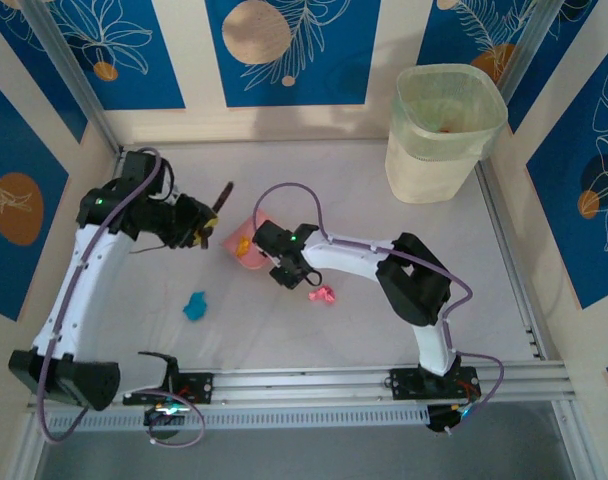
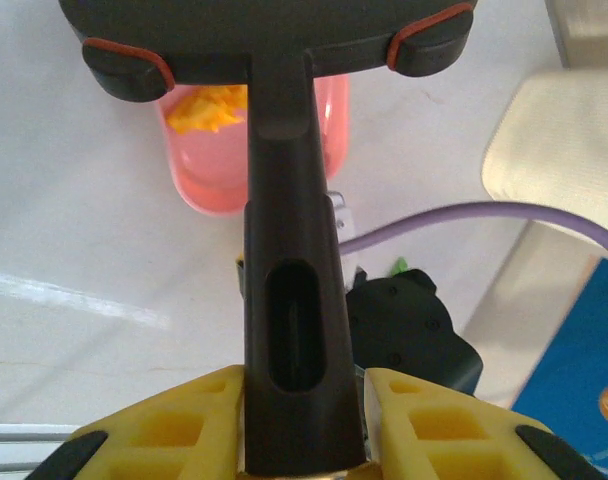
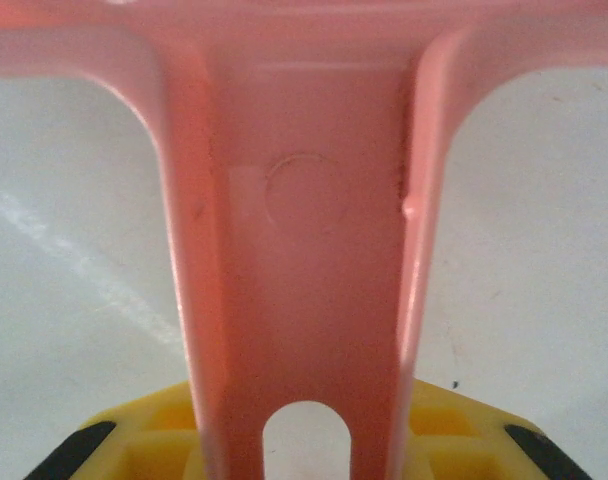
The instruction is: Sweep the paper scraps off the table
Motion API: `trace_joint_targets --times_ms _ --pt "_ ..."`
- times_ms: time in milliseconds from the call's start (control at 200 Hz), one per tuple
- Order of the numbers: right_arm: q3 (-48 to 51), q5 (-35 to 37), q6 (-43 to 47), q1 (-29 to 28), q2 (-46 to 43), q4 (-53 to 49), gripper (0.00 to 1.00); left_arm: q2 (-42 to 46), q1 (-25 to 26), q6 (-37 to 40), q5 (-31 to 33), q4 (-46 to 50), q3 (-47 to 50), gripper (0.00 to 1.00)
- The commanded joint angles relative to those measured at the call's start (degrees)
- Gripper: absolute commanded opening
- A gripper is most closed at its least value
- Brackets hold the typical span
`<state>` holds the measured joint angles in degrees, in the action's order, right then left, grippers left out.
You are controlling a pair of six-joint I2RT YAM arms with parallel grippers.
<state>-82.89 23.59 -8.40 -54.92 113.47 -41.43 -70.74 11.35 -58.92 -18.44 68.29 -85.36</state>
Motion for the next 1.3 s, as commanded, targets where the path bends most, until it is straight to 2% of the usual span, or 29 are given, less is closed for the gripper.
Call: trace_joint_targets --times_ms 0,170,390,490,585,765,930,1075,1165,1295 --pt "0.3 -1.7 1.4 -2.2 -3.6 -2.2 0.00 6.2 -0.5 -3.9 9.6 10.3 0.7 0.00" --pt "4.4 -2.8 2.7 -6.0 -6.7 -2.9 0.00 16.0 -0.6 -8.9 11.9 19.5 8.5 0.00" --pt "3.3 -4.6 3.7 -7.1 -4.7 -5.2 0.00 26.3 -0.6 -16.2 8.3 27.6 17.4 0.00" --pt "2.7 -5.3 4.0 -7.2 -4.1 -6.1 0.00 28.3 -0.6 -18.1 3.9 28.4 20.6 0.00" --pt "3.2 -6.0 3.7 -7.1 -4.1 -6.1 0.00 28.6 -0.6 -18.7 2.9 30.8 20.2 0.00" --pt "3.0 -6.7 3.2 -6.6 -3.5 -5.9 0.00 25.9 -0.6 -13.9 5.7 33.3 15.6 0.00" --pt "2.7 -6.6 2.4 -6.1 -3.0 -6.5 0.00 22.0 -0.6 -1.8 1.6 27.4 14.3 0.00" --pt "2.9 -6.7 0.6 -4.4 -3.5 -7.0 0.00 21.0 -0.5 7.4 2.2 30.9 8.1 0.00" --pt "3.7 -7.2 -0.6 -2.7 -4.2 -6.8 0.00 21.6 -0.5 10.9 -0.1 34.1 6.4 0.00" --pt "3.8 -6.6 0.0 -1.8 -4.4 -6.7 0.00 23.8 -0.2 10.9 -8.4 34.1 7.8 0.00"
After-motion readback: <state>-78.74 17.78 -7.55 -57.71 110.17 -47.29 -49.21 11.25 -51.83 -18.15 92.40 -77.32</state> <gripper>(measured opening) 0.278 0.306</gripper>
